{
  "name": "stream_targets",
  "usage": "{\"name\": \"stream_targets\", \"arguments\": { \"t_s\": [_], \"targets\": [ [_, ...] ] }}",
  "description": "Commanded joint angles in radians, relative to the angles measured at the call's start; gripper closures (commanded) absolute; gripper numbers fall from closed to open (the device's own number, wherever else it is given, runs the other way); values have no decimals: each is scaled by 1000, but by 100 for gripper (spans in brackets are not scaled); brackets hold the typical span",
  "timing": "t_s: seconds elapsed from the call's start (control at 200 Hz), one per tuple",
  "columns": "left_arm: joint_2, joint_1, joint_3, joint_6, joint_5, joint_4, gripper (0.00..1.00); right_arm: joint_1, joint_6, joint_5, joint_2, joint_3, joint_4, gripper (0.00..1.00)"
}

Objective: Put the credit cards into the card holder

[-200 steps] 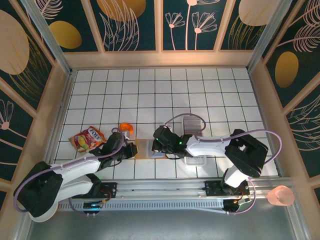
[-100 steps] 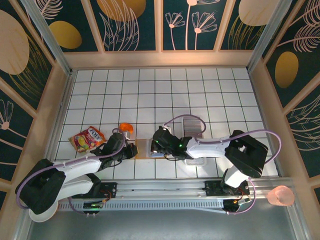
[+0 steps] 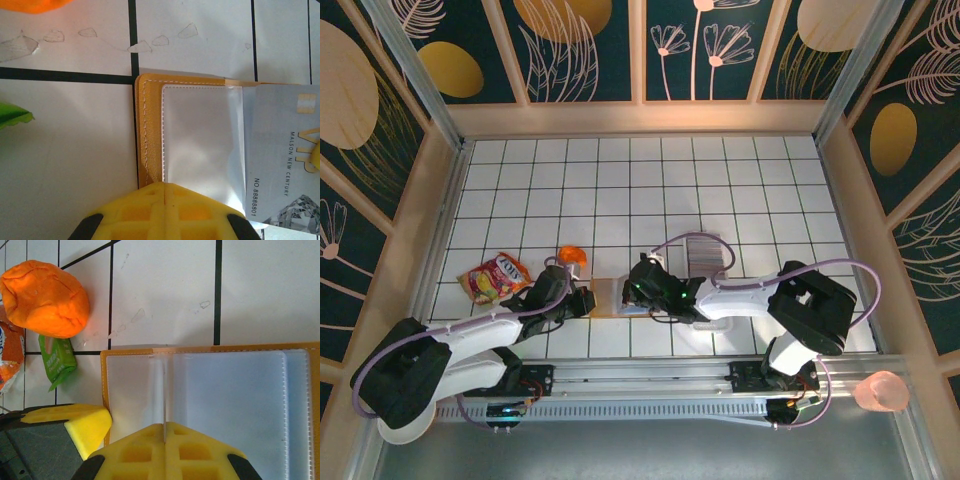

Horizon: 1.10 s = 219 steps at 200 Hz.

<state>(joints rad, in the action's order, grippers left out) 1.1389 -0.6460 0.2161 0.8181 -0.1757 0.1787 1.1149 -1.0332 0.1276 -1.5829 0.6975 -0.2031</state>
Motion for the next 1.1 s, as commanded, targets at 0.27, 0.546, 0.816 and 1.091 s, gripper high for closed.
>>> {"name": "stream_targets", "arguments": {
  "t_s": [0.27,0.546,0.816,1.091],
  "targets": [
    [4,1,-30,-11,12,-48,100,5,-41,16,10,-29,-76,100],
    [5,1,-30,-11,10,-45,100,4,-45,16,-8,-36,-72,100],
    [19,1,-24,-12,5,-39,100,5,-55,-7,-29,-57,-100,100],
    [16,2,-25,-12,6,-41,100,3,-93,-40,-34,-99,-196,100]
  ]
}}
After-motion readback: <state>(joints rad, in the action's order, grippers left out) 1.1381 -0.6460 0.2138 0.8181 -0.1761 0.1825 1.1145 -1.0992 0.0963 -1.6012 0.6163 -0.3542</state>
